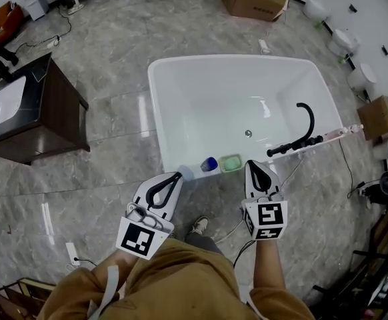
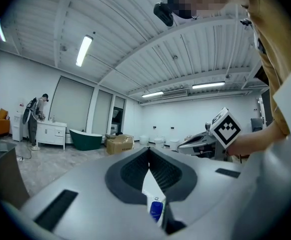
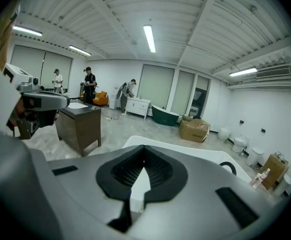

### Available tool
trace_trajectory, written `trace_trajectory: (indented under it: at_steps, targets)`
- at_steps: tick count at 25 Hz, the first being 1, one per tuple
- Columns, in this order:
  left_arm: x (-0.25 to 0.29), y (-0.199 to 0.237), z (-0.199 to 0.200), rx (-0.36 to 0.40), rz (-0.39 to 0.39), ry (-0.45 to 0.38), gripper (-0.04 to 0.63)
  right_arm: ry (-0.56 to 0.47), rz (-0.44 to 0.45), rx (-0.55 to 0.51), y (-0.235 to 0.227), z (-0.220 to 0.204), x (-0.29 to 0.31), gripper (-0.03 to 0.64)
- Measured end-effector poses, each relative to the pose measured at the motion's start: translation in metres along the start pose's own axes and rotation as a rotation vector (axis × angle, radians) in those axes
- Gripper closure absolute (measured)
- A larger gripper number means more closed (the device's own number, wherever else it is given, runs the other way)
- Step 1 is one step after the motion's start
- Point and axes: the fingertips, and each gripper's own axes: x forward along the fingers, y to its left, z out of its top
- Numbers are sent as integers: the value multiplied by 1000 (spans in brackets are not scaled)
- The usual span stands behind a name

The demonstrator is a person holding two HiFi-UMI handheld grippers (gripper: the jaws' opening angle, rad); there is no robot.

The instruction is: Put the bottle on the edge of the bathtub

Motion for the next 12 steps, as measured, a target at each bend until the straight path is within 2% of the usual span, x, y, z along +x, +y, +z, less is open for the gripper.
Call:
trace_trajectory:
  at_steps: [12]
  targets:
    - [6,-15,18,50,80,-11,588,-169,52,45,-22,64,-46,612]
